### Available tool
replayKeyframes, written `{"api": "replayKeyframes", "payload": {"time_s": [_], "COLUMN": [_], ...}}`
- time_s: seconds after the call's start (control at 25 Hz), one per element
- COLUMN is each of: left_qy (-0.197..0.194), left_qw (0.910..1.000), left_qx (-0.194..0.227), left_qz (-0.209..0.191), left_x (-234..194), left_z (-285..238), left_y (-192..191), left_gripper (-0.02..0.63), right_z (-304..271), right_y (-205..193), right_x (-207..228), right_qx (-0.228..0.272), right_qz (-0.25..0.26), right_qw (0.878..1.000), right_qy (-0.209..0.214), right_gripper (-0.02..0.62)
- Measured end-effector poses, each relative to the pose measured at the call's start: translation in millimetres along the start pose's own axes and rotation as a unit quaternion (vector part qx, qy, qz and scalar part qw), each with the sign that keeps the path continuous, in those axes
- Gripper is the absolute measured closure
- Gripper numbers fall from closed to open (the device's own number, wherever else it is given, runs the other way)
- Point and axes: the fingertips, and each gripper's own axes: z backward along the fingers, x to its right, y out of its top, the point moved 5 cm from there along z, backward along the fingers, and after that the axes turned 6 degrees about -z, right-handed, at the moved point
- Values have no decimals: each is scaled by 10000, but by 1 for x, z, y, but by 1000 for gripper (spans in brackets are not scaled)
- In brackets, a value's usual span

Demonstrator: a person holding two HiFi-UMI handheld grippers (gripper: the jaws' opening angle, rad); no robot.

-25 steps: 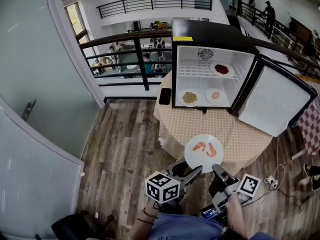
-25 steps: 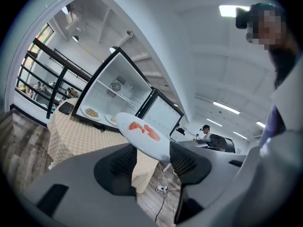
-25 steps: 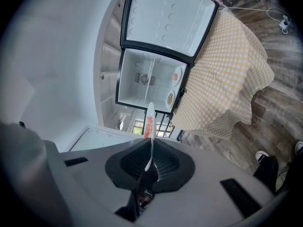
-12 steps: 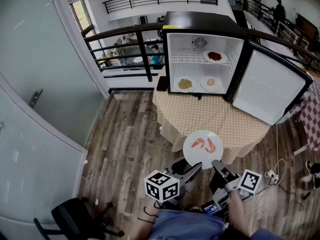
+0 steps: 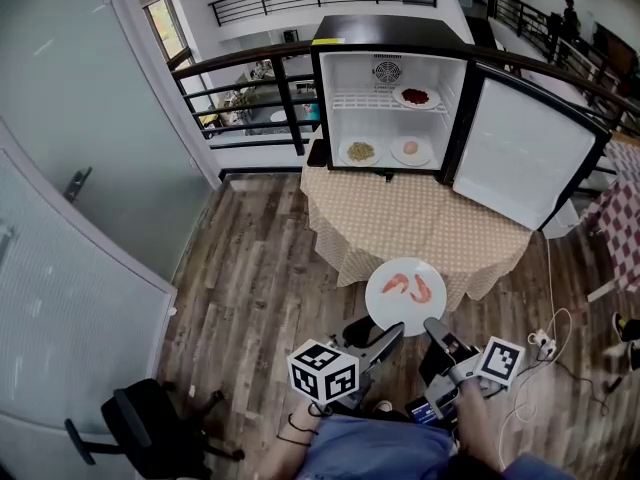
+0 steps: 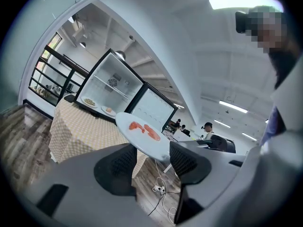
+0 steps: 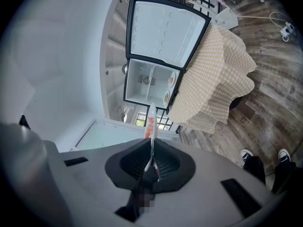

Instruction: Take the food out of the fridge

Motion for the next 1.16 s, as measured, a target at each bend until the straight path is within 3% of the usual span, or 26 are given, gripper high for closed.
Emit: {"api": "replayKeyframes", "payload": {"time_s": [0.48, 1.16], "left_qy": [-56, -54], "left_qw": [9999, 9993], "left_qx": [-48, -19], "left_qz": [-125, -378], "left_x": [42, 43], "left_z": [-7, -10], "left_y": [-18, -7], "left_gripper": [380, 380], "right_z": [48, 46], "right_y": [2, 8], "right_x": [6, 0], "right_qx": [105, 150], "right_qz": [156, 205], "right_qw": [9998, 9994], "right_qy": [68, 223], "right_gripper": [572, 572]}}
